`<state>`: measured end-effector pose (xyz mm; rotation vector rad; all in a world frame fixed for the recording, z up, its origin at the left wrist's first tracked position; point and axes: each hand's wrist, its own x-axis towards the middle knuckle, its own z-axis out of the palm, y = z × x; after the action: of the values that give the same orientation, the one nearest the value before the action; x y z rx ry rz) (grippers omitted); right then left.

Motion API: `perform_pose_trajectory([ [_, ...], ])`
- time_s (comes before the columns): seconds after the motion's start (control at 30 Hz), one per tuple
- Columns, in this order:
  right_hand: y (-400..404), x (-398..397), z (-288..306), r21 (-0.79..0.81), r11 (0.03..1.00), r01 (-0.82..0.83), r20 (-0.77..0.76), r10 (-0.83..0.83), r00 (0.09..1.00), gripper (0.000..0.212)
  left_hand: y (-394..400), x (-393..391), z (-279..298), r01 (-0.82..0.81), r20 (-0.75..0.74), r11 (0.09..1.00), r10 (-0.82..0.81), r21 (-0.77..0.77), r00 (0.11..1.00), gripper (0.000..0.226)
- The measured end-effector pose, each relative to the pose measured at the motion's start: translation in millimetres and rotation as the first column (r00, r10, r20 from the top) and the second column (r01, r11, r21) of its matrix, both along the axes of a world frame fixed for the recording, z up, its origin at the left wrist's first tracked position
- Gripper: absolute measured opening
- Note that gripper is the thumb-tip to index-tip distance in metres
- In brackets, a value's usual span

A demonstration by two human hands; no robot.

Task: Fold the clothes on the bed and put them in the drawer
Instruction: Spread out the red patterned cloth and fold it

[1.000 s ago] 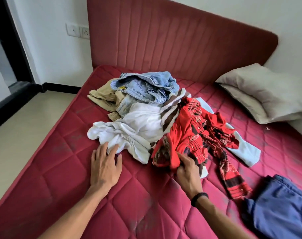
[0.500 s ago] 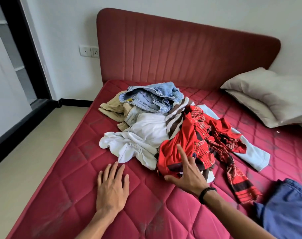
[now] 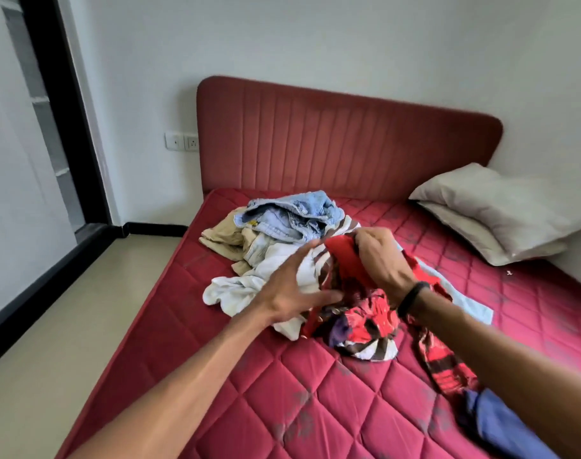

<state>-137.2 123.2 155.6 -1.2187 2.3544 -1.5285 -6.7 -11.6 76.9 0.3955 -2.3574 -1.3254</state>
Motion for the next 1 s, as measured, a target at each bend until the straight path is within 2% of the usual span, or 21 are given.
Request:
perform_pose_trajectory([
  [0.07, 12.0, 9.3, 50.9, -0.05, 0.998, 0.03, 0.041, -0.028, 0.999, 0.028, 23.9, -6.2, 56.0, 0.096, -0.064, 0.995, -0.094, 0.034, 0.994, 0.076],
  [0.13, 25.4, 21.2, 100.6, -0.156, 0.985, 0.07, 0.139, -0.049, 0.989, 0.029, 39.8, -6.6, 95.6, 0.167, -0.147, 0.977, -0.147, 0.135, 0.978, 0.071],
  [0.2, 46.9, 34.8, 147.4, -0.229, 0.973, -0.014, 0.306, 0.086, 0.948, 0.026, 53.3, 1.3, 124.5, 0.183, -0.199, 0.969, -0.148, 0.169, 0.969, 0.071],
  [0.27, 72.0, 47.4, 185.5, -0.182, 0.969, -0.169, 0.407, 0.231, 0.884, 0.037, 68.9, 12.5, 146.8, 0.219, -0.18, 0.965, -0.192, 0.145, 0.965, 0.065],
  [0.37, 95.6, 49.9, 219.9, -0.097, 0.967, -0.235, 0.351, 0.254, 0.902, 0.047, 94.1, 30.5, 167.8, 0.382, -0.132, 0.88, -0.358, 0.282, 0.924, 0.043],
  [0.43, 100.9, 47.2, 227.4, -0.103, 0.983, -0.149, 0.303, 0.174, 0.937, 0.051, 111.1, 39.1, 178.3, 0.42, -0.192, 0.809, -0.373, 0.412, 0.908, 0.04],
  [0.5, 98.9, 41.4, 222.2, -0.083, 0.997, 0.0, 0.129, 0.011, 0.992, 0.048, 126.8, 43.7, 192.8, 0.352, -0.257, 0.778, -0.25, 0.52, 0.933, 0.03],
  [0.57, 95.1, 34.5, 212.2, -0.142, 0.98, 0.139, -0.083, -0.152, 0.985, 0.048, 134.8, 47.2, 212.4, 0.148, -0.246, 0.827, -0.012, 0.542, 0.969, 0.017],
  [0.6, 96.4, 34.9, 207.0, -0.229, 0.956, 0.184, -0.128, -0.217, 0.968, 0.049, 135.3, 48.7, 223.8, 0.019, -0.228, 0.841, 0.124, 0.54, 0.966, 0.01],
  [0.67, 107.9, 49.0, 197.0, -0.427, 0.887, 0.175, -0.177, -0.271, 0.946, 0.059, 126.2, 55.8, 247.5, -0.164, -0.21, 0.803, 0.337, 0.573, 0.918, 0.009],
  [0.73, 127.6, 73.7, 181.0, -0.505, 0.862, 0.041, -0.245, -0.189, 0.951, 0.073, 110.6, 66.9, 271.1, -0.243, -0.229, 0.754, 0.462, 0.61, 0.857, 0.013],
  [0.8, 140.7, 99.0, 157.2, -0.385, 0.92, -0.065, -0.16, 0.003, 0.987, 0.089, 96.9, 80.7, 291.7, -0.247, -0.262, 0.73, 0.507, 0.637, 0.821, 0.022],
  [0.87, 134.7, 115.4, 129.8, -0.128, 0.984, -0.125, 0.022, 0.128, 0.991, 0.092, 87.3, 97.8, 307.9, -0.214, -0.307, 0.72, 0.519, 0.661, 0.798, 0.022],
  [0.93, 110.6, 126.4, 105.6, 0.048, 0.974, -0.219, 0.164, 0.209, 0.964, 0.079, 80.4, 116.3, 322.0, -0.185, -0.36, 0.714, 0.538, 0.675, 0.762, 0.016],
  [1.0, 80.9, 135.6, 89.3, 0.008, 0.943, -0.333, 0.342, 0.311, 0.887, 0.052, 71.4, 133.2, 331.0, -0.195, -0.385, 0.746, 0.527, 0.636, 0.758, 0.007],
])
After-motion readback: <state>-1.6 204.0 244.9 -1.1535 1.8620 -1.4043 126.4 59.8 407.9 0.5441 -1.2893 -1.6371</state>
